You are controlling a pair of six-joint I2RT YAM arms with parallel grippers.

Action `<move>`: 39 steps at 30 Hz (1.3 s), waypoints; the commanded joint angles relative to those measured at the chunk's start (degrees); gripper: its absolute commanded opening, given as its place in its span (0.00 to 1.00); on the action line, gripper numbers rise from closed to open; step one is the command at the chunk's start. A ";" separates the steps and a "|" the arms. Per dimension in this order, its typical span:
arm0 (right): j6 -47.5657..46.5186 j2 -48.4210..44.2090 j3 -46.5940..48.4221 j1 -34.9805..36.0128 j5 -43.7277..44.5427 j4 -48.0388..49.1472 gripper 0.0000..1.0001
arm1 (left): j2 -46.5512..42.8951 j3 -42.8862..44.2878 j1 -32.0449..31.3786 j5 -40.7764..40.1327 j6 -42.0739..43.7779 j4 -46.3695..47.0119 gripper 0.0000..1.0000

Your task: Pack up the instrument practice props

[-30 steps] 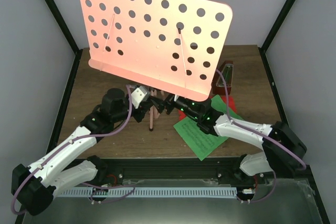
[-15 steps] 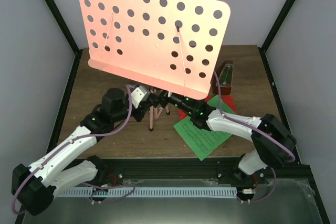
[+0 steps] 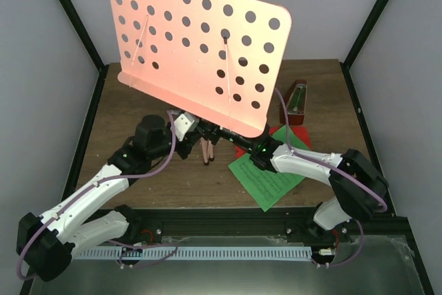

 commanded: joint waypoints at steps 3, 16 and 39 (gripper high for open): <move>-3.01 -0.76 0.47 -0.14 1.07 1.93 0.36 | 1.06 -1.09 -1.10 1.81 -0.03 -5.97 0.00; 3.48 -5.29 4.62 -0.17 -5.22 -0.46 0.02 | -3.12 2.49 -4.24 2.21 -6.24 -6.61 0.00; 34.09 -9.51 2.72 -0.16 -7.79 -10.87 0.01 | -9.80 4.59 -6.01 8.85 -32.31 -9.71 0.00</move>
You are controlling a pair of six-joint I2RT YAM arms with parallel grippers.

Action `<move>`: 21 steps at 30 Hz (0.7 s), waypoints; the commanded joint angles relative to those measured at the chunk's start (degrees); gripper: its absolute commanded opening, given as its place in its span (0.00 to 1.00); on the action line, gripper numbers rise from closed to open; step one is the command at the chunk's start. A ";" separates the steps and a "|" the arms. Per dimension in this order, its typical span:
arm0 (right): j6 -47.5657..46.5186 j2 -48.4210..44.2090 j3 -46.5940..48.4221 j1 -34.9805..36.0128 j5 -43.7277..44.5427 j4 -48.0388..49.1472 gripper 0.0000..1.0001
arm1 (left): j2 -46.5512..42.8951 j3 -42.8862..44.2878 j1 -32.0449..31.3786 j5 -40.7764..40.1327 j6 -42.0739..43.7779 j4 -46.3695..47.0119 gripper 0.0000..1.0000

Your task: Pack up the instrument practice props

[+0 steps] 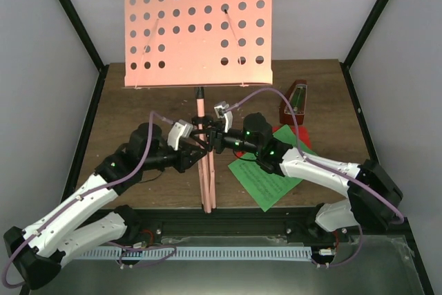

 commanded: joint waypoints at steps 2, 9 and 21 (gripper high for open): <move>4.93 -0.57 4.81 -0.93 0.99 -0.43 0.01 | -2.37 -0.21 -0.34 0.80 -8.77 5.64 0.00; 12.82 2.18 -1.46 -0.98 2.98 2.20 0.01 | -3.45 -8.02 -0.28 -3.45 -17.38 10.47 0.00; 10.26 15.01 2.58 -1.60 -2.31 -1.29 0.01 | 2.37 -13.29 -0.20 -10.07 -21.77 15.20 0.00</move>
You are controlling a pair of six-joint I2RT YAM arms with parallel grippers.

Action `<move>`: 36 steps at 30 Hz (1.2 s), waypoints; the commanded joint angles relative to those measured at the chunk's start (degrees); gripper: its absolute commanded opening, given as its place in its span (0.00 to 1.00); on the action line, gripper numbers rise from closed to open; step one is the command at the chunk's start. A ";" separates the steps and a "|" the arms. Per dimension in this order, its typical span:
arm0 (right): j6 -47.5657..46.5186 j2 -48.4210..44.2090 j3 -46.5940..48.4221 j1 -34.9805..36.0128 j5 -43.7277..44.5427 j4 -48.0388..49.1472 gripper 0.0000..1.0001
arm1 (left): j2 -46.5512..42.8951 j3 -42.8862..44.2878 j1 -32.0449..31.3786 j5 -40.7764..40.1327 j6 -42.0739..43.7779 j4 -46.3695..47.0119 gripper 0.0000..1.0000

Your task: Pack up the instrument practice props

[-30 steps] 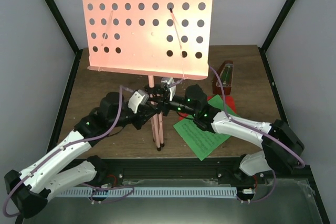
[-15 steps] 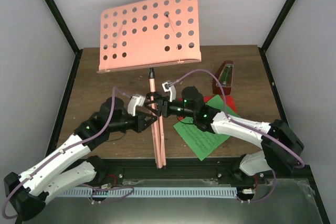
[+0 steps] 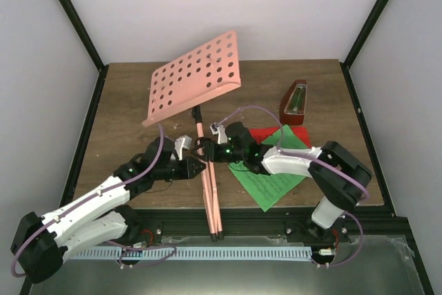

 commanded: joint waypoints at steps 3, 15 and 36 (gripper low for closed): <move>-7.83 5.10 6.31 -2.04 -4.52 4.53 0.01 | 0.57 1.05 0.63 -7.84 0.94 6.83 0.00; -13.32 14.21 10.49 -4.97 -10.12 3.80 0.06 | 2.06 -2.34 0.64 -13.52 -2.41 8.08 0.00; -35.51 18.25 20.18 -8.03 0.83 -12.15 0.29 | 22.05 3.71 0.64 -12.03 -2.61 19.94 0.00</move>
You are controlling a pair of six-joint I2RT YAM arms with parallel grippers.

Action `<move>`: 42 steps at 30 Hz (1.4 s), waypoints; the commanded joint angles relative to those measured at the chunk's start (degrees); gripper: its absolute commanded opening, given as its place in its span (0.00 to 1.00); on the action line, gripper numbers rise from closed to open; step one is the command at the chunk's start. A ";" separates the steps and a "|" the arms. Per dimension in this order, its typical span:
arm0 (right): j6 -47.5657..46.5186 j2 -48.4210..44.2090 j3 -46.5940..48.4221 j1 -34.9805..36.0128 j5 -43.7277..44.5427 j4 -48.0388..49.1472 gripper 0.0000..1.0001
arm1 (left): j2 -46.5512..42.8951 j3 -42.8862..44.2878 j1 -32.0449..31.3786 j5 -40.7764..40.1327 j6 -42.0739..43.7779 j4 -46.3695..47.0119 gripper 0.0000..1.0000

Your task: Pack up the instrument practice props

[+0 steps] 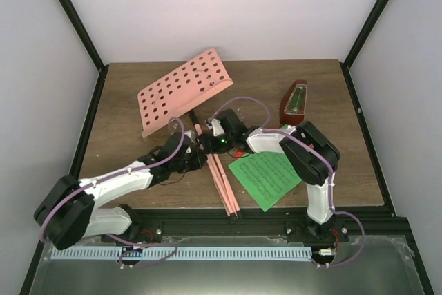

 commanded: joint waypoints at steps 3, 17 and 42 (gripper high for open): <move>-19.52 -1.93 1.94 -2.22 5.89 5.81 0.36 | 5.97 5.38 -0.04 -0.96 2.63 8.18 0.00; -21.41 -5.99 -1.46 -4.74 3.17 7.55 0.61 | 14.09 9.71 -0.02 -1.59 2.20 10.41 0.00; -20.32 -37.15 -9.67 -24.71 8.09 -2.45 1.00 | -11.11 19.60 27.35 8.13 32.60 -16.44 0.78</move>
